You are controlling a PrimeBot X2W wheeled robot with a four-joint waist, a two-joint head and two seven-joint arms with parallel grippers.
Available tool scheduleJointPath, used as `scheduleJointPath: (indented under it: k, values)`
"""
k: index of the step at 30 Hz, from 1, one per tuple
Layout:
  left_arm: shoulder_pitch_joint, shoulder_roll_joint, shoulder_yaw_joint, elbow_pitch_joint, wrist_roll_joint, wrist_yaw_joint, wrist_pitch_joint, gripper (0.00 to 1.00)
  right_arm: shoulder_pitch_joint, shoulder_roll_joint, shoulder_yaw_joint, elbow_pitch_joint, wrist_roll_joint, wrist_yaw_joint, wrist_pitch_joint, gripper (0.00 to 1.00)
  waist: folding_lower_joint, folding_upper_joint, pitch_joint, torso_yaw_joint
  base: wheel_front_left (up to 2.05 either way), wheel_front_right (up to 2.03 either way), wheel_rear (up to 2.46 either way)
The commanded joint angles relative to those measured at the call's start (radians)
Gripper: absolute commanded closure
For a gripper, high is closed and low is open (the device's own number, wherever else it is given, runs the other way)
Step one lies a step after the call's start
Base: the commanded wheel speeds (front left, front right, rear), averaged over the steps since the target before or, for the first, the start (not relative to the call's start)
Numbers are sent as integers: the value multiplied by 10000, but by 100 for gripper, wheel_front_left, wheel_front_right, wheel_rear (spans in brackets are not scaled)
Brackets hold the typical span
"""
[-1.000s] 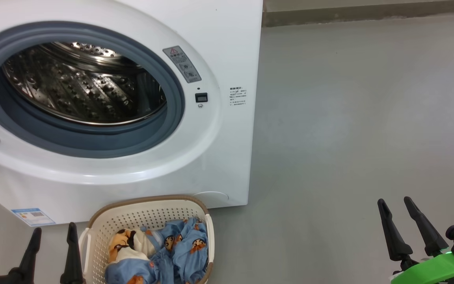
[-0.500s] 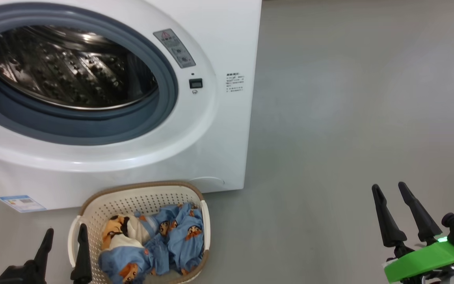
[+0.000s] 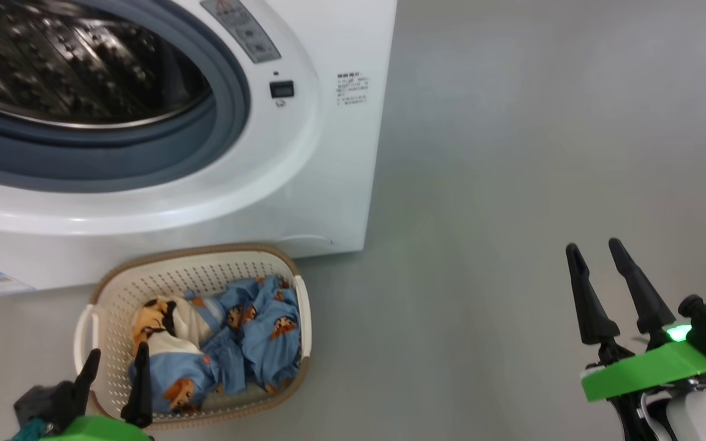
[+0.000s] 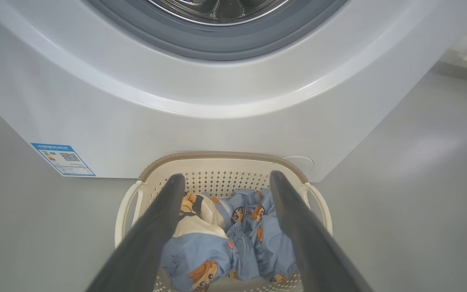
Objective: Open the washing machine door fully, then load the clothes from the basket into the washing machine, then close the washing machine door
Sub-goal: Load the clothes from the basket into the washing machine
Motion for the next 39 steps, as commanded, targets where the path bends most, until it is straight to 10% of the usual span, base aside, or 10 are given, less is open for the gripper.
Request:
scheduleJointPath:
  k: [1,20,39]
  values:
    - [-388,309,173,79,-133,6,-65,0,-292,-68,222,-290,-112,75,-122,0,-1,0,482,-156,0,0,0]
    - [-4147,1306,-1557,5363,-1173,6,225,0,-1790,438,579,-736,-553,75,-122,0,-1,0,3457,-715,0,0,0]
    - [-5995,2137,-1955,6491,-1710,6,1667,0,-2696,723,910,-1131,-799,75,-122,0,-1,0,5294,-1105,0,0,0]
